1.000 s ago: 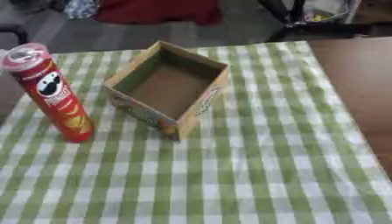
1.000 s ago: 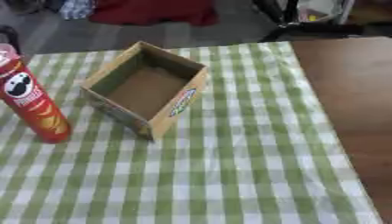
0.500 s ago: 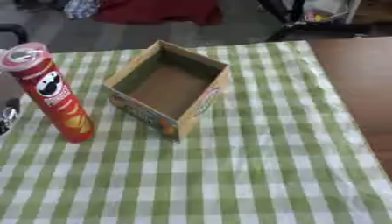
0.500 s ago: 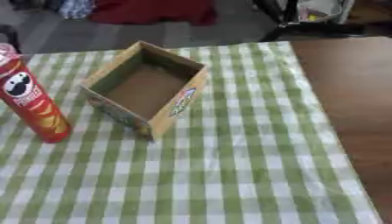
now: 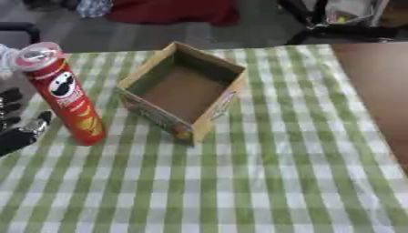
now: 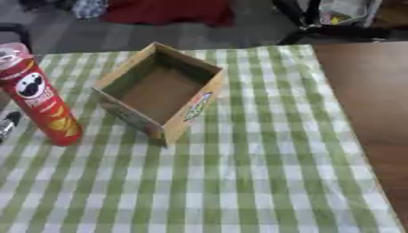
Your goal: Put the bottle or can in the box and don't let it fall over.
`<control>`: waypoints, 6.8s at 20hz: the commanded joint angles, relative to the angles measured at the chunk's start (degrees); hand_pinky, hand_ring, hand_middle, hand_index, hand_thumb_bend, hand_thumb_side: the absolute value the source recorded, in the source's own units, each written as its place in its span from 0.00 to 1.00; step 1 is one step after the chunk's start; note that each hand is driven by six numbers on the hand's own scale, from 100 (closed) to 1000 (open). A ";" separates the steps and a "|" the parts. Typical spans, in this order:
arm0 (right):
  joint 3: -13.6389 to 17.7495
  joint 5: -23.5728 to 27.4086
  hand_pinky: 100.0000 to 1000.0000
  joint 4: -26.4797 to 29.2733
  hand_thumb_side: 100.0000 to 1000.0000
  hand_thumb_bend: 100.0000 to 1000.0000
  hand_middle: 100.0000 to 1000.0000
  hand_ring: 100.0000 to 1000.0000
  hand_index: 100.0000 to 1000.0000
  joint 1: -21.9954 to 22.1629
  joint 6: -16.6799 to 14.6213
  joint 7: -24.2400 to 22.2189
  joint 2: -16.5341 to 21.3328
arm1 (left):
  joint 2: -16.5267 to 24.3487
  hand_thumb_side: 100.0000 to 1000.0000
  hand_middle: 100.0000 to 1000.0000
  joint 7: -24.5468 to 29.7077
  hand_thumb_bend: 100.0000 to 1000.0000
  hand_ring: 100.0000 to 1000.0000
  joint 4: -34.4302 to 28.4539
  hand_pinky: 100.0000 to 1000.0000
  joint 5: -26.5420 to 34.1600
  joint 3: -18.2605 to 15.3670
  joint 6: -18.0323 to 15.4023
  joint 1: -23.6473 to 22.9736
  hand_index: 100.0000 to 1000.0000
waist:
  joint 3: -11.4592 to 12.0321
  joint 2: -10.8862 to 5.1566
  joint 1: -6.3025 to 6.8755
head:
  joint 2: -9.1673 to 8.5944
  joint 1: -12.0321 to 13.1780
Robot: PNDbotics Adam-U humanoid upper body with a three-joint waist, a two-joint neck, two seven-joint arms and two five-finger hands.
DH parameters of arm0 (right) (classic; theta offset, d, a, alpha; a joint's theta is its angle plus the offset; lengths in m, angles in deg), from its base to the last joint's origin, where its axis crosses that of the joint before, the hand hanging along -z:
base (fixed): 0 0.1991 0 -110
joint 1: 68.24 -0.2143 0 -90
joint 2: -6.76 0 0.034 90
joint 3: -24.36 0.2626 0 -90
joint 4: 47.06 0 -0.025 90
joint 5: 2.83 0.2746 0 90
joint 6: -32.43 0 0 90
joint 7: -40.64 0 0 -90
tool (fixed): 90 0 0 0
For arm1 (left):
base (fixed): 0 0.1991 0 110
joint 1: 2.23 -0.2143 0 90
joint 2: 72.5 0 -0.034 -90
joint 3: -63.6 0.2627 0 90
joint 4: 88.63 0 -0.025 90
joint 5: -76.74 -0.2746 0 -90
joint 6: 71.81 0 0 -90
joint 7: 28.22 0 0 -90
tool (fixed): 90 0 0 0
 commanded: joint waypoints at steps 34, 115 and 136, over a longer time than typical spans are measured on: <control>-0.56 -0.65 0.84 1.59 0.49 0.00 0.81 0.86 0.92 -0.83 0.18 -1.01 0.59 | 1.02 0.43 0.87 2.48 0.33 0.98 4.95 0.89 2.75 2.77 -2.38 5.48 0.95 | -0.19 0.39 -0.82 | -2.14 0.67; -1.26 -1.41 0.85 1.68 0.48 0.00 0.81 0.86 0.92 -0.62 1.17 -4.11 -0.55 | -2.40 0.25 0.89 6.28 0.37 1.00 9.36 0.93 -4.95 6.35 -1.06 12.48 0.96 | -1.07 1.54 -1.34 | -3.16 2.17; -1.37 -1.85 0.85 1.45 0.48 0.00 0.81 0.86 0.92 -0.42 1.43 -4.96 -0.83 | -3.42 0.45 0.86 3.87 0.38 0.99 11.01 0.92 -6.34 7.08 -0.24 13.97 0.90 | -1.15 1.75 -1.41 | -3.19 2.52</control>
